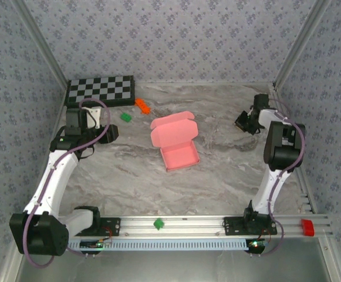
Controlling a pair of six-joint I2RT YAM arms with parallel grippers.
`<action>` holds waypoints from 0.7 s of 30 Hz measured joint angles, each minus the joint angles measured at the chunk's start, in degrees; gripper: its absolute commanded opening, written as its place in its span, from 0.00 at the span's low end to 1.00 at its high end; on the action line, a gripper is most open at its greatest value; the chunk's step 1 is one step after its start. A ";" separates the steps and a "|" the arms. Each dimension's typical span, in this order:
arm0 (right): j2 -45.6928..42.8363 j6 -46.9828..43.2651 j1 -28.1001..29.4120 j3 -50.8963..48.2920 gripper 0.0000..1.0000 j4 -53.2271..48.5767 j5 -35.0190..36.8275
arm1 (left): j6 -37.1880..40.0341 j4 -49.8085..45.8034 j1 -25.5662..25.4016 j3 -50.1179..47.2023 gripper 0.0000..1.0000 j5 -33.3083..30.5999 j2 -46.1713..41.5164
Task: Fold the paper box
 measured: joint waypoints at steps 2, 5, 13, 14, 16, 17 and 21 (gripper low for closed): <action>-3.82 -1.05 0.22 -2.93 0.00 -0.22 0.50 | -0.02 -0.02 0.00 -0.11 0.60 0.00 0.00; -10.38 -2.78 0.79 -6.40 0.00 -0.66 1.42 | 0.00 0.00 0.00 -0.15 0.60 0.00 0.00; -30.71 -7.69 4.72 -16.55 0.00 -4.26 2.99 | -0.02 0.02 0.00 -0.35 0.60 0.00 0.00; -33.22 -8.31 5.44 -17.40 0.00 -5.22 3.08 | -0.02 0.04 0.00 -0.37 0.60 0.02 0.00; -38.45 -9.11 7.28 -19.10 0.00 -6.82 3.21 | -0.02 0.04 0.00 -0.46 0.60 0.02 0.00; -40.89 -9.33 8.33 -19.87 0.00 -7.61 3.23 | -0.02 0.04 0.00 -0.48 0.60 0.07 0.00; -49.59 -9.73 13.84 -22.23 0.00 -11.08 3.21 | -0.02 0.04 0.00 -0.52 0.60 0.28 0.00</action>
